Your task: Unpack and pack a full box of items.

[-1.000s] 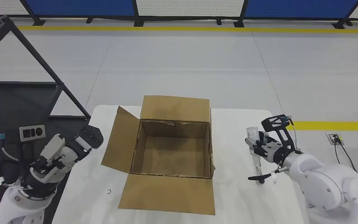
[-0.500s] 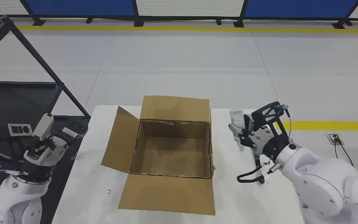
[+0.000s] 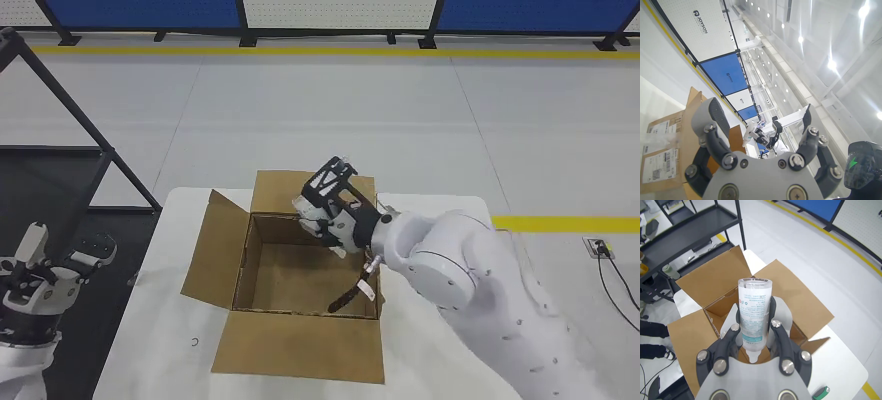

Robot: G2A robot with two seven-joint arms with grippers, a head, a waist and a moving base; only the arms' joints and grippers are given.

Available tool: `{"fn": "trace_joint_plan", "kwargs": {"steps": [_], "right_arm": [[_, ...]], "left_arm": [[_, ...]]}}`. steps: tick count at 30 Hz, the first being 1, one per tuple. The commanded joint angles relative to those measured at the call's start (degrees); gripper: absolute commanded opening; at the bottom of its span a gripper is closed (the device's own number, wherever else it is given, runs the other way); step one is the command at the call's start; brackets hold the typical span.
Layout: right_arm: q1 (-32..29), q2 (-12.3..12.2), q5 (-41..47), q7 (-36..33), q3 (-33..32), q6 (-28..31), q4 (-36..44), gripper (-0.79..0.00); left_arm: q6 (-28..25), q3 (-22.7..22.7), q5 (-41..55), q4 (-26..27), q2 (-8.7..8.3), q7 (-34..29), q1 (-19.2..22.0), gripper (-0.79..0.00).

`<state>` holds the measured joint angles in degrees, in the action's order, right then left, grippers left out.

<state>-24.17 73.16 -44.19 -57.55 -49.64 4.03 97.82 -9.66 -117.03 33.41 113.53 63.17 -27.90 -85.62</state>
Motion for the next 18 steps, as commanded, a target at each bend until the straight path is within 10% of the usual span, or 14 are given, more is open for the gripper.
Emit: {"fn": "trace_joint_plan", "kwargs": {"steps": [1,8,18], "right_arm": [[3.11,1.34,0.87,0.77,4.29,0.06,-5.64,-0.785],[9.44,6.35,1.22,4.39,14.85,-1.47,-21.94,-0.785],[9.44,6.35,1.22,4.39,14.85,-1.47,-21.94,-0.785]], "left_arm": [[0.0,0.0,0.0,0.0,0.0,0.01,0.0,0.0],[0.0,0.0,0.0,0.0,0.0,0.01,0.0,0.0],[0.0,0.0,0.0,0.0,0.0,0.01,0.0,0.0]]}}
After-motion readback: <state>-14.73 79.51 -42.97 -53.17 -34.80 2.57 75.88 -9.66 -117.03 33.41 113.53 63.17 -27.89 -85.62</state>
